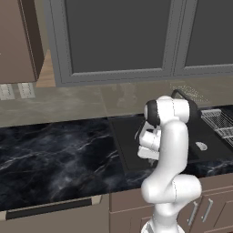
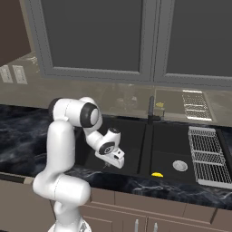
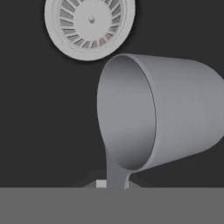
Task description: Move any existing items from the left basin to the right basin for drying. Then move the measuring cup from the counter to the left basin of the sink for washing.
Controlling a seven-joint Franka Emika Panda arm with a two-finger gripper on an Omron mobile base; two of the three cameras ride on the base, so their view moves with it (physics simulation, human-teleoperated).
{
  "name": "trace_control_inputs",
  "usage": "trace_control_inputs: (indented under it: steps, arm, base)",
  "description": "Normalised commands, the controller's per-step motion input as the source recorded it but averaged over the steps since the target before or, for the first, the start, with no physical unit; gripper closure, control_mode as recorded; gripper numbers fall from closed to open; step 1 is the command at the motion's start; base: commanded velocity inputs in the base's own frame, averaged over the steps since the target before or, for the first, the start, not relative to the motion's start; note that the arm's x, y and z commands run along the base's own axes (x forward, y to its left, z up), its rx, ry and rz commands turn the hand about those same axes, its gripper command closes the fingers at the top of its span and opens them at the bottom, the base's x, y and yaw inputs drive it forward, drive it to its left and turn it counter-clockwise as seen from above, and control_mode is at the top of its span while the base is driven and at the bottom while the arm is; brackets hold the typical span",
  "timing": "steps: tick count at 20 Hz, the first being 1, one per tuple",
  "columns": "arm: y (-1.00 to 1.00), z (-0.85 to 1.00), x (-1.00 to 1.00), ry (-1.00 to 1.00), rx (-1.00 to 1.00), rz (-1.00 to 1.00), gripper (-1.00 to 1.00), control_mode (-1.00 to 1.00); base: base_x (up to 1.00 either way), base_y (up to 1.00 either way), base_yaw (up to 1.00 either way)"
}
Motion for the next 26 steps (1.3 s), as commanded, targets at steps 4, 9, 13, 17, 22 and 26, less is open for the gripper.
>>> trace_control_inputs:
  steps: [4,9,13,17,22,26]
  arm:
    - [0.0,-0.09,0.11,0.0,0.0,0.0,-1.0,-1.0]
    - [0.0,0.0,0.0,-0.01,0.0,0.0,-1.0,-1.0]
    - [0.0,0.16,-0.03,-0.03,0.0,0.0,-1.0,-1.0]
    - [0.0,0.37,-0.17,-0.06,0.0,0.0,-1.0,-1.0]
    - [0.0,0.16,-0.07,-0.02,0.0,0.0,-1.0,-1.0]
    - [0.01,-0.23,0.1,0.06,0.0,0.0,-1.0,-1.0]
  base:
    - [0.0,0.0,0.0]
    - [0.0,0.0,0.0]
    - [0.0,0.0,0.0]
    - [0.0,0.0,0.0]
    - [0.0,0.0,0.0]
    - [0.0,0.0,0.0]
